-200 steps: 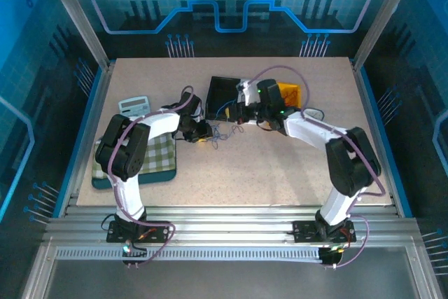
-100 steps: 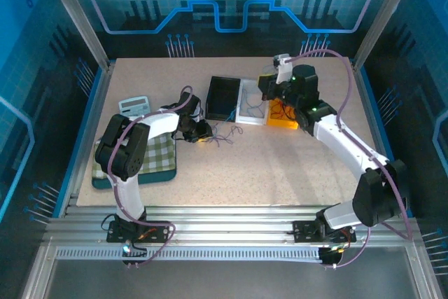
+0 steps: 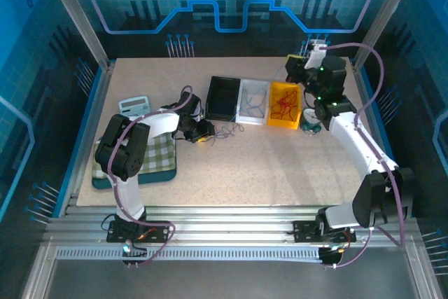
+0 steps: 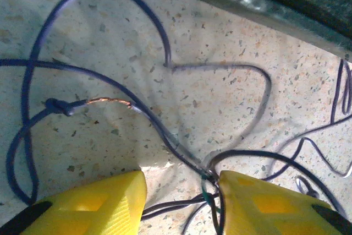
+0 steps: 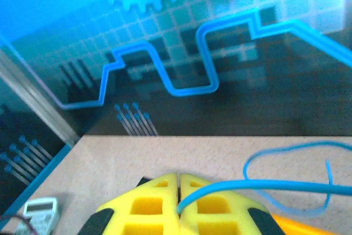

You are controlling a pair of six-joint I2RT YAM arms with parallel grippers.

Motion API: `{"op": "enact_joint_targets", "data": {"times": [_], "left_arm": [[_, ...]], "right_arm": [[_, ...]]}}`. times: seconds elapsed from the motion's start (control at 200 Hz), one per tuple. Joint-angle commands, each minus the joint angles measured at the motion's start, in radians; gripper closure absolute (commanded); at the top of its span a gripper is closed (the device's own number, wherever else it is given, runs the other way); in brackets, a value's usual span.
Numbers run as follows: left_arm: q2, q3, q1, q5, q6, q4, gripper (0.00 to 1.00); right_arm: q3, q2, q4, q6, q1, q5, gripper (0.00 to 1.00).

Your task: Untangle the cables

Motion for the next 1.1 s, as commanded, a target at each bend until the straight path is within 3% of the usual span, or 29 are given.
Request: {"op": "enact_joint_targets", "data": {"times": [0.0, 0.165, 0.385, 0.756, 1.096], "left_arm": [[0.053, -0.055, 0.012, -0.080, 0.011, -0.076, 0.57], [0.055, -0.060, 0.018, -0.075, 0.010, -0.070, 0.50], [0.055, -0.057, 0.018, -0.057, 0.016, -0.056, 0.51], [0.059, -0.036, 0.015, -0.056, 0.019, -0.056, 0.51], [0.050, -0.029, 0.006, -0.072, 0.029, -0.068, 0.50]], "right_arm": [[0.037, -0.047, 0.106, 0.068, -0.065, -0.002, 1.00], [0.041, -0.055, 0.113, 0.062, -0.096, -0.012, 1.00], [0.106, -0.007, 0.081, 0.049, -0.081, -0.138, 1.00], [0.260, 0.131, 0.066, 0.052, -0.027, -0.191, 1.00], [0.223, 0.242, -0.013, -0.020, 0.111, -0.112, 1.00]]}}
